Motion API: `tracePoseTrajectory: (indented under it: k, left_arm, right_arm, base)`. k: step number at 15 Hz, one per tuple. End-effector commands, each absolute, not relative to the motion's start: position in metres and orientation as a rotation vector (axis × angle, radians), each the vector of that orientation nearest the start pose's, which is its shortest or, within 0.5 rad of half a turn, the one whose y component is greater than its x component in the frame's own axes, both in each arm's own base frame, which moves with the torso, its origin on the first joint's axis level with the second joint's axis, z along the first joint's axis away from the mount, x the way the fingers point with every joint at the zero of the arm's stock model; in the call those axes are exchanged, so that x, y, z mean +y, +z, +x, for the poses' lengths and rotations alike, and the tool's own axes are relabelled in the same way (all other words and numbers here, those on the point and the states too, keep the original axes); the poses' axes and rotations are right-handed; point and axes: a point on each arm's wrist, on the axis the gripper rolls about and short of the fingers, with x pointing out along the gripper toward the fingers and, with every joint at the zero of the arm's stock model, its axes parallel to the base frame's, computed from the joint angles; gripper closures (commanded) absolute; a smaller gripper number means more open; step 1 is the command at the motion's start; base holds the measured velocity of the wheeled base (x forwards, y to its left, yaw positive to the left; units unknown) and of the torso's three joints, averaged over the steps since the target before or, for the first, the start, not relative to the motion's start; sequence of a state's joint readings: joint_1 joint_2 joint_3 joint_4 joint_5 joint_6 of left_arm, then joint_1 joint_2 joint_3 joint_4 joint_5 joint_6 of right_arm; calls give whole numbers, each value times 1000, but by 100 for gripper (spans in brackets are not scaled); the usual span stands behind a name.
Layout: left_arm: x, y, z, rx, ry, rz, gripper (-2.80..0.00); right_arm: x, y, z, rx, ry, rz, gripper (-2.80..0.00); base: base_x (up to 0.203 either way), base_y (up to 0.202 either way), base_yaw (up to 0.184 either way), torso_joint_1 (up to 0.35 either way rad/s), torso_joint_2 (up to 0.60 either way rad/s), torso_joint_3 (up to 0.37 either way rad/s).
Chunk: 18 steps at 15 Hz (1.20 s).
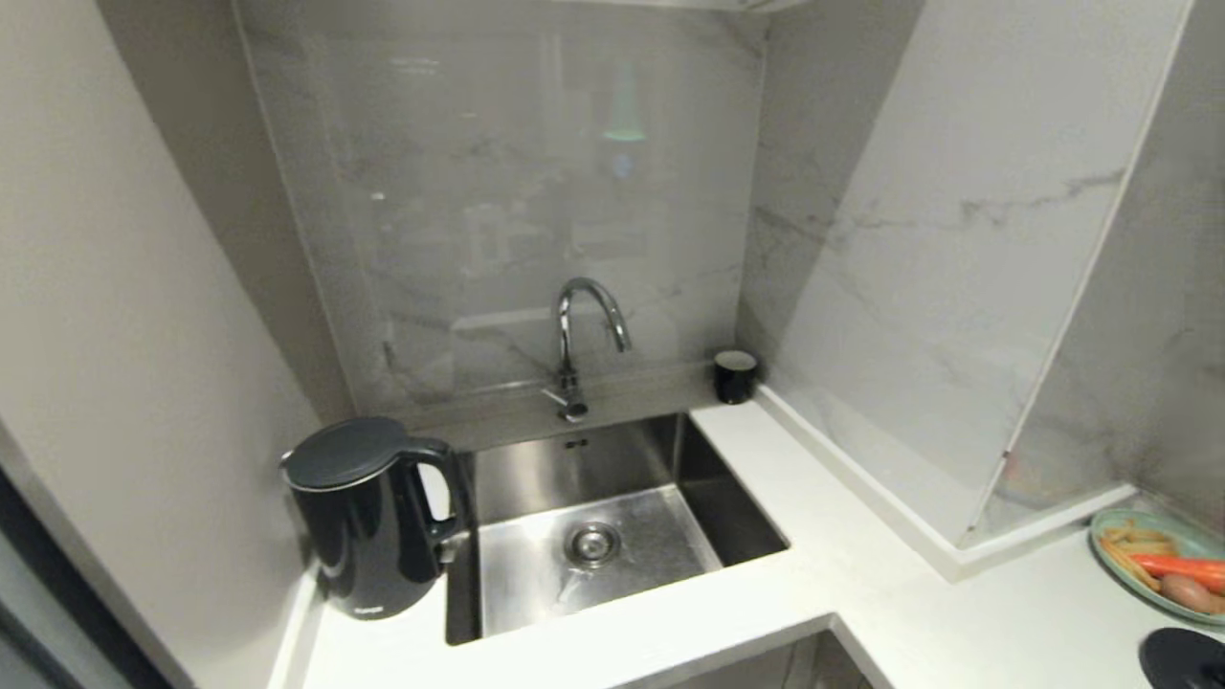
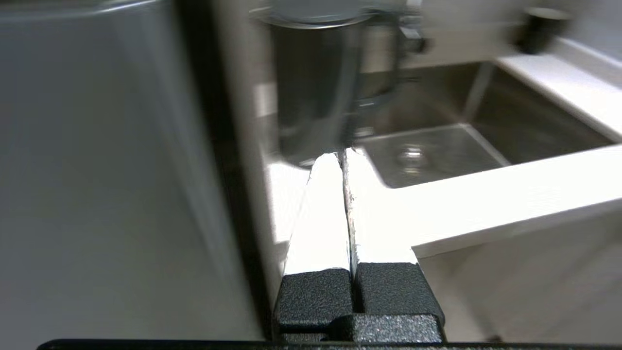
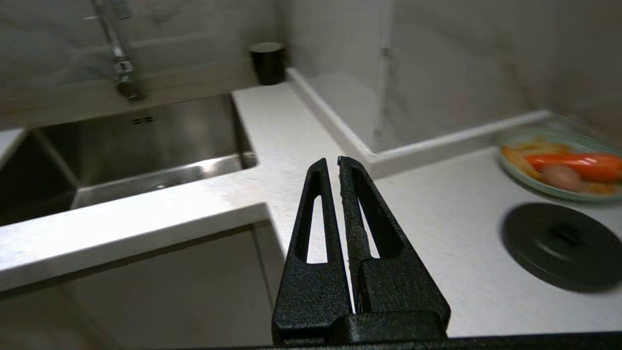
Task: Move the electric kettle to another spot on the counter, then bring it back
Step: Grab the kettle
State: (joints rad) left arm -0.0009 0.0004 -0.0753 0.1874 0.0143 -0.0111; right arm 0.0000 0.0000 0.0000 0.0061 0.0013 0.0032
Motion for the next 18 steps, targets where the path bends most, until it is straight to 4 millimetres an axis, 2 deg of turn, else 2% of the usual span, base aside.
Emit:
tracePoseTrajectory:
  k: [1, 8, 18]
  left_arm:
    - [0, 77, -30, 115, 16, -11, 0]
    - [0, 77, -30, 115, 15, -11, 0]
    - [0, 77, -30, 113, 20, -10, 0]
  right_arm:
    - [0, 75, -23, 8, 2, 3, 0]
    - [0, 75, -23, 8, 2, 5, 0]
    - [0, 75, -23, 8, 2, 3, 0]
  base:
    - [8, 7, -175, -1, 2, 2]
    - [1, 7, -149, 0, 13, 6]
    - [0, 0, 0, 0, 0, 0]
